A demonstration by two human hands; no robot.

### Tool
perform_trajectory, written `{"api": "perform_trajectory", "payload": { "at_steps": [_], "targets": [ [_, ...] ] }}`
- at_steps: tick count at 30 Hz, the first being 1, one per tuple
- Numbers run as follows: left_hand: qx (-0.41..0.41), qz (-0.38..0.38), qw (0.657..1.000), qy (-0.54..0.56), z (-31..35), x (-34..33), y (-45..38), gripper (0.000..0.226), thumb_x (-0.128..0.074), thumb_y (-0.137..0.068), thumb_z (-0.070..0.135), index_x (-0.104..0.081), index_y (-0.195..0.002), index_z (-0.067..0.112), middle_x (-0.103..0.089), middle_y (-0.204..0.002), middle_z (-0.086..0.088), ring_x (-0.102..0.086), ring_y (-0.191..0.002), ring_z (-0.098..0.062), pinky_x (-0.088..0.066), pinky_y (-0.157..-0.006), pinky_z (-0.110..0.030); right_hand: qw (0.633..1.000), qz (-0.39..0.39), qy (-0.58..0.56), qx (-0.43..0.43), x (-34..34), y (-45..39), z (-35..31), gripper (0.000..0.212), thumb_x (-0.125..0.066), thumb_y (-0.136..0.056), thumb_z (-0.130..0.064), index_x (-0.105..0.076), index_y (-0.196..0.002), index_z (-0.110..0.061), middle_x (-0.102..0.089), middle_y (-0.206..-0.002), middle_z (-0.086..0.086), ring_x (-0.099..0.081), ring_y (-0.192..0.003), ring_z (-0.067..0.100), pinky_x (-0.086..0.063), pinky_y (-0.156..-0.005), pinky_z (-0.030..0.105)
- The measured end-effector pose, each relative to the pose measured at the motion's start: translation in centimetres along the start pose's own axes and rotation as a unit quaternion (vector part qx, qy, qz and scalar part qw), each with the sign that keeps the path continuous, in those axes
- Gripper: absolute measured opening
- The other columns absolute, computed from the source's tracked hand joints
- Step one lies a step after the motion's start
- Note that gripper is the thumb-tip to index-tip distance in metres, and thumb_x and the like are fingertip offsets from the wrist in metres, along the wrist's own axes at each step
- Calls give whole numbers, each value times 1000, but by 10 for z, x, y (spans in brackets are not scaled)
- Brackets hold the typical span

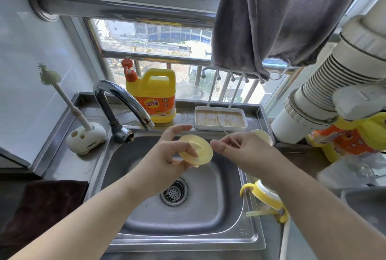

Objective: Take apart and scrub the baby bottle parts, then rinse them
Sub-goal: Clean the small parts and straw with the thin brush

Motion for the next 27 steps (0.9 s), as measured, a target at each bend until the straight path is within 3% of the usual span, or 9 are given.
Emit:
{"api": "perform_trajectory", "payload": {
  "at_steps": [4, 7, 9, 11, 13, 17, 22, 25, 27],
  "targets": [
    [51, -7, 996, 69, -3, -6, 4, 34, -69, -75, -13, -67, -72, 21, -58, -121, 7, -69, -81, -6, -49, -73, -17, 997, -24, -67, -39, -22, -1, 7, 23, -68, -81, -35, -70, -68, -16, -48, -49, -8, -37, -47, 8, -28, -48, 22],
    [82, -14, 984, 160, -5, -7, 7, 39, -69, -72, -7, -63, -94, 25, -65, -117, 3, -71, -89, -23, -53, -81, -36, 985, -27, -161, -57, -29, 1, 9, 15, -62, -83, -15, -69, -72, -7, -56, -54, 2, -33, -40, 8, -23, -39, 17],
    [111, -14, 962, 248, -10, -8, 9, 53, -70, -69, 2, -54, -114, 24, -66, -116, 0, -69, -93, -23, -54, -83, -37, 983, -4, -172, -58, -29, 2, 7, 15, -60, -81, -11, -68, -70, -7, -60, -54, 4, -36, -36, 4, -25, -37, 13],
    [155, -18, 945, 289, -19, -12, 9, 60, -73, -67, 21, -51, -122, 22, -67, -113, -1, -67, -99, -19, -53, -88, -35, 987, 28, -156, -41, -25, 1, 4, 15, -61, -79, -11, -69, -66, -9, -64, -54, 3, -47, -40, 3, -34, -43, 12],
    [216, -50, 926, 307, -24, -18, 11, 52, -65, -71, 34, -56, -120, 22, -70, -109, -4, -67, -99, -19, -52, -89, -40, 989, 55, -135, -10, -20, 0, 1, 12, -64, -77, -13, -70, -67, -11, -68, -58, 4, -60, -54, 10, -48, -57, 23],
    [261, -101, 876, 393, -15, -26, 12, 45, -58, -79, 27, -56, -120, 8, -70, -103, -19, -70, -87, -31, -60, -71, -35, 995, 49, -67, 52, -18, 2, -9, 8, -69, -76, -23, -71, -70, -17, -70, -68, 4, -64, -67, 19, -53, -73, 38],
    [245, -62, 898, 360, -16, -18, 9, 35, -59, -81, 14, -61, -115, 6, -71, -97, -15, -69, -81, -23, -60, -70, -34, 1000, -4, 5, 29, -13, 5, -9, 16, -68, -80, -37, -69, -83, -21, -67, -73, 2, -62, -71, 19, -52, -74, 35],
    [241, -12, 928, 283, -28, -9, 9, 30, -58, -88, 2, -63, -114, 16, -68, -107, -13, -66, -91, -22, -56, -82, -40, 991, -33, 126, -11, 2, 9, -6, 20, -50, -91, -42, -55, -95, -23, -53, -79, -8, -49, -72, 8, -39, -65, 25],
    [225, 10, 944, 239, -28, -4, 8, 37, -60, -86, -3, -62, -111, 24, -64, -111, -11, -63, -96, -22, -54, -85, -39, 982, -58, 178, 19, 7, 15, -14, 18, -38, -98, -34, -51, -101, -23, -48, -81, -11, -44, -72, 2, -35, -62, 15]
  ]
}}
Point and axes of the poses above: each hand's wrist, its own y-axis away from the middle knuckle, its own x-axis out of the back of the hand, z = x × y, the point moved 7 cm from there along -y, towards the middle knuckle
